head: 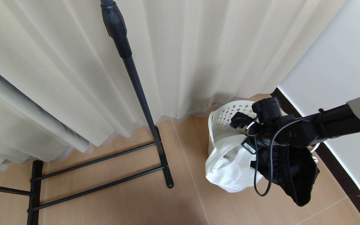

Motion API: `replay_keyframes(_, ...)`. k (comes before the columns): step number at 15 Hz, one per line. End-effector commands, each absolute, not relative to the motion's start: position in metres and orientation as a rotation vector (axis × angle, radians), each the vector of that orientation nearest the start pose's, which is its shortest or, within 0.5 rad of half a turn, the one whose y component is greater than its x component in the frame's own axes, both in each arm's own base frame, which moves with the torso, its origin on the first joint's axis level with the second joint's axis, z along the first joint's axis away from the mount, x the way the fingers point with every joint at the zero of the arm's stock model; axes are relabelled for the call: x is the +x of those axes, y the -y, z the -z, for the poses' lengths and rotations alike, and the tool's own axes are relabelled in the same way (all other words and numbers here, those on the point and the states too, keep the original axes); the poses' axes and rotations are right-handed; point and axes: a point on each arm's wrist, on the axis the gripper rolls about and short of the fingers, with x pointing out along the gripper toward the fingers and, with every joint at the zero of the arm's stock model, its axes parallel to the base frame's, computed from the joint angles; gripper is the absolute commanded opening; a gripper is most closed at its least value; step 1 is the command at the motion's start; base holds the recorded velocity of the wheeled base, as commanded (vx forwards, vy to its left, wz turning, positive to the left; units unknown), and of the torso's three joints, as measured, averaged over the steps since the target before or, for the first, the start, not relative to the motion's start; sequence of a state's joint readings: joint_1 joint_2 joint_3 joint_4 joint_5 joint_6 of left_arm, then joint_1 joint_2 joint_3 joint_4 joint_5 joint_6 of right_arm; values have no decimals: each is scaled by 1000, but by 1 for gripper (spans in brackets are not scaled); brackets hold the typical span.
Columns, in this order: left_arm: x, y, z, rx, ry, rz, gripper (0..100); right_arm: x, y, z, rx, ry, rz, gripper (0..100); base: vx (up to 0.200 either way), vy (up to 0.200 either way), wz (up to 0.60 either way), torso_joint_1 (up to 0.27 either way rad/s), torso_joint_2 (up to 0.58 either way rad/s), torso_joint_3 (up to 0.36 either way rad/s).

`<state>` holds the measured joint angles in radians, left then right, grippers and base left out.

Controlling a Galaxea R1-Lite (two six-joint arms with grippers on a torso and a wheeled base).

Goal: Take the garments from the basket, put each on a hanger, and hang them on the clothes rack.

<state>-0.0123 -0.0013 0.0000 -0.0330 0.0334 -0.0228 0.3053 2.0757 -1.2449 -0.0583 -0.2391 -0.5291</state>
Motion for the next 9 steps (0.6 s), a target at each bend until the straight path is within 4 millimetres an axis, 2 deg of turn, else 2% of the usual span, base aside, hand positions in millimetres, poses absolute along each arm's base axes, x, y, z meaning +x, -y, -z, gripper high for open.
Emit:
replay_keyframes(1,-23,-1,-79,-24,34,-21,100,292,-112,-180,-585,-576,-265,0,0,0,0,0,0,0)
replay_keyframes(2,-23,-1,-79,-24,34,-21,100,268,-112,-195,-554,-529,-278,0,0,0,0,0,0,0)
replay_keyframes(3,-23,-1,-79,-24,34,-21,100,253,-111,-204,-539,-498,-287,0,0,0,0,0,0,0)
replay_keyframes(4,-23,-1,-79,-24,34,-21,100,218,-108,-222,-506,-422,-312,0,0,0,0,0,0,0)
replay_keyframes(5,-23,-1,-79,-24,34,-21,100,194,-104,-233,-480,-368,-329,0,0,0,0,0,0,0)
replay_keyframes(6,-23,-1,-79,-24,34,-21,100,188,-102,-235,-473,-354,-333,0,0,0,0,0,0,0)
replay_keyframes(7,-23,-1,-79,-22,34,-21,100,150,-89,-240,-449,-280,-366,0,0,0,0,0,0,0)
replay_keyframes(8,-23,-1,-79,-22,34,-21,100,129,-83,-239,-440,-242,-402,0,0,0,0,0,0,0)
replay_keyframes(9,-23,-1,-79,-22,34,-20,100,117,-79,-236,-435,-223,-427,0,0,0,0,0,0,0)
